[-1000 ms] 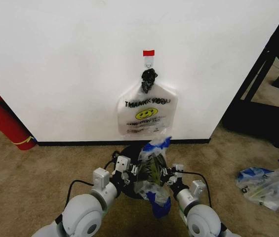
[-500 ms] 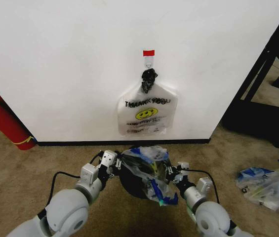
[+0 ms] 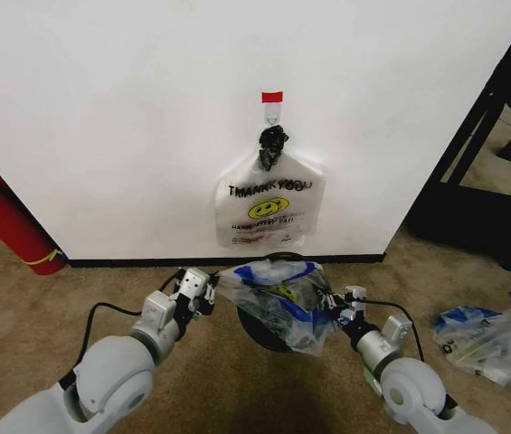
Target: Pick up the garbage bag from the wall and place it over the trash bin.
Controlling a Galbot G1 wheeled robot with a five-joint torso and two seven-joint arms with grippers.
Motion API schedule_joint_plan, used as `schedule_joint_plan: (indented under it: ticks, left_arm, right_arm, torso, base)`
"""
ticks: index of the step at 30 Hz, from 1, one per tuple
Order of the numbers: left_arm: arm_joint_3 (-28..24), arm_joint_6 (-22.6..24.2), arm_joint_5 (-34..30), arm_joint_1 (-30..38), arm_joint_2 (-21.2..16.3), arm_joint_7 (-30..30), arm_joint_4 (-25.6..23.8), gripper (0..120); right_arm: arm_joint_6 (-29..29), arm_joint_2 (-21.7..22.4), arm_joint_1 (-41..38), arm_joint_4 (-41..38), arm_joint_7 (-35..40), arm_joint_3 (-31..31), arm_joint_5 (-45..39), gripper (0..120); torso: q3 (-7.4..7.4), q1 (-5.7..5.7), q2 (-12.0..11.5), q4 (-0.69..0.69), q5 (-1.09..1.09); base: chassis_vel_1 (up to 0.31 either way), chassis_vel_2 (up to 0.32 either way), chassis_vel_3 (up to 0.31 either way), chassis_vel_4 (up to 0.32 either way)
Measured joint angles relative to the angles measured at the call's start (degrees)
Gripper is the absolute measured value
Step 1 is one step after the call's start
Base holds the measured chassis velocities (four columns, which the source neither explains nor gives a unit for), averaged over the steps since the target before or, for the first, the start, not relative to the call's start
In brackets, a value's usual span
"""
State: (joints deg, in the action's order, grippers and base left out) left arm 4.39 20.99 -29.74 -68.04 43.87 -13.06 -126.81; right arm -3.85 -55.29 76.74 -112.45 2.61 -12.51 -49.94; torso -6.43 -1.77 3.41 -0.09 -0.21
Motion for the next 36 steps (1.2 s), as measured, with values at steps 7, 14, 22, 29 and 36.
schedule_joint_plan:
  ticks: [7,14,22,29,36]
  left_arm:
    - [2.29,-11.06,17.40,-2.60,-2.33,9.46,2.35,23]
    - [5.33,-25.41,33.23,-3.62,-3.89,20.58,4.70,48]
    - [5.95,-33.98,43.47,-1.09,-2.95,27.32,6.16,79]
    - [3.05,-33.23,47.80,3.66,-1.43,27.29,7.45,98]
    - [0.77,-31.41,49.11,7.42,-1.81,26.59,8.12,91]
  right_arm:
    - [-0.44,-0.42,-1.48,0.84,2.19,-0.13,3.09,0]
    - [-0.73,-0.69,-2.47,1.16,2.62,0.07,5.97,0]
    - [-0.86,-0.60,-2.11,0.60,2.61,0.02,6.42,0]
    - [-1.34,-0.54,-1.93,-0.87,2.73,1.16,7.93,0]
    - [-1.59,-0.58,-2.52,-0.85,2.75,2.31,10.99,0]
  torso:
    - [0.00,0.00,0.00,0.01,0.00]
    - [0.00,0.00,0.00,0.01,0.00]
    - [0.00,0.00,0.00,0.00,0.00]
    - [0.00,0.00,0.00,0.00,0.00]
    - [0.00,0.00,0.00,0.00,0.00]
  base:
    - [0.000,0.000,0.000,0.000]
    - [0.000,0.000,0.000,0.000]
    - [0.000,0.000,0.000,0.000]
    - [0.000,0.000,0.000,0.000]
    - [0.000,0.000,0.000,0.000]
